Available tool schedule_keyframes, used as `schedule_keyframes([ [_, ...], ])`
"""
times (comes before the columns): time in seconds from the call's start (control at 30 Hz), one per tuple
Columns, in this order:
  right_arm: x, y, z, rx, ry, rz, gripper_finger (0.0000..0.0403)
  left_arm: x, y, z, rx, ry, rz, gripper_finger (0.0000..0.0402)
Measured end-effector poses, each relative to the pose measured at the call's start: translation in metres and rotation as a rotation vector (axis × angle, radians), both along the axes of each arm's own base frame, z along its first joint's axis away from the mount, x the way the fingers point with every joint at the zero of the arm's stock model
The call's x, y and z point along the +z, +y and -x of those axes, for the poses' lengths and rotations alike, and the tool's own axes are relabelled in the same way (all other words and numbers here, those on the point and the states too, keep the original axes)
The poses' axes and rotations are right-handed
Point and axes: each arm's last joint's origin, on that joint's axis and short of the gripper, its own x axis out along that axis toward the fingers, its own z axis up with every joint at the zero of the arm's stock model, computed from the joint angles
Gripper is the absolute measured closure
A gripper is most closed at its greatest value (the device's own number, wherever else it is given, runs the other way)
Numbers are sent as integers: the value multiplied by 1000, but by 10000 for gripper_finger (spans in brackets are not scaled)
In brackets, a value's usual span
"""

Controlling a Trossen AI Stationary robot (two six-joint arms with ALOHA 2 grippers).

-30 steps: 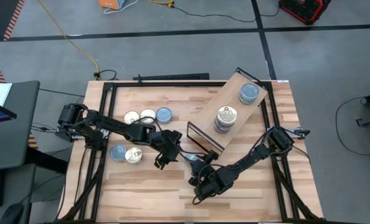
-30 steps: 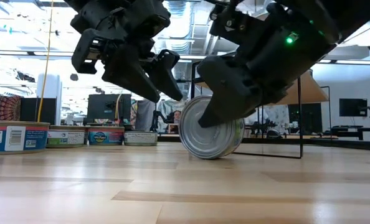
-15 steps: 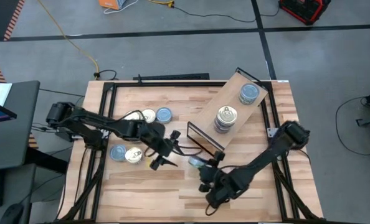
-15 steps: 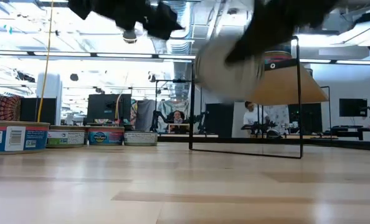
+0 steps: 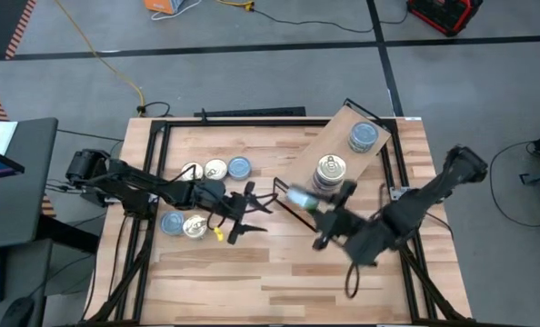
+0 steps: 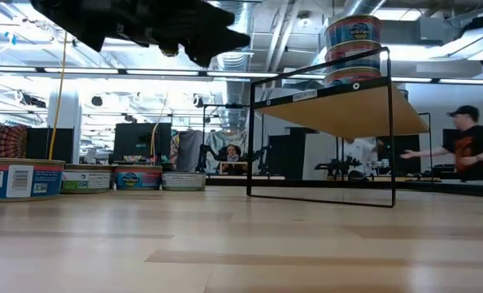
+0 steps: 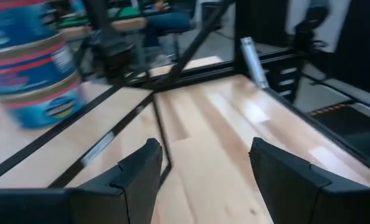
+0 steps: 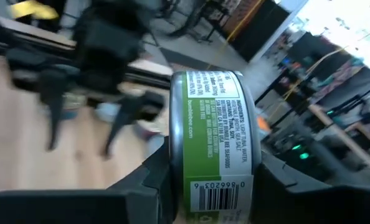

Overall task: Stack canned seafood by type on shelf
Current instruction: Stack the green tuna can on the shelf

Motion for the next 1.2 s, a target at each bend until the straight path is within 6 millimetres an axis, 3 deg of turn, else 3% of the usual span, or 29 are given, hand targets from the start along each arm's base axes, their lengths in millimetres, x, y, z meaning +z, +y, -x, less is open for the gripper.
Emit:
schedule_keyframes([
  [0.13,23,-36,20,-61,43,73,238,0,1,0,22,3,16,166],
  [0.33,35,-94,58,-243,172,151,239,-4,1,1,24,44,-8,166],
  [0.5,32,-139,78,-384,270,68,238,-9,3,1,108,87,-59,166],
  [0.63,12,-166,82,-487,441,-50,238,-8,6,1,184,79,-102,166],
  [0.9,-18,-185,76,-611,726,-21,237,6,11,7,305,23,-189,166],
  [1.03,-21,-192,74,-607,792,-27,237,11,15,9,385,10,-197,166],
  [1.2,-19,-199,80,-620,802,-54,237,13,16,9,355,-10,-186,166],
])
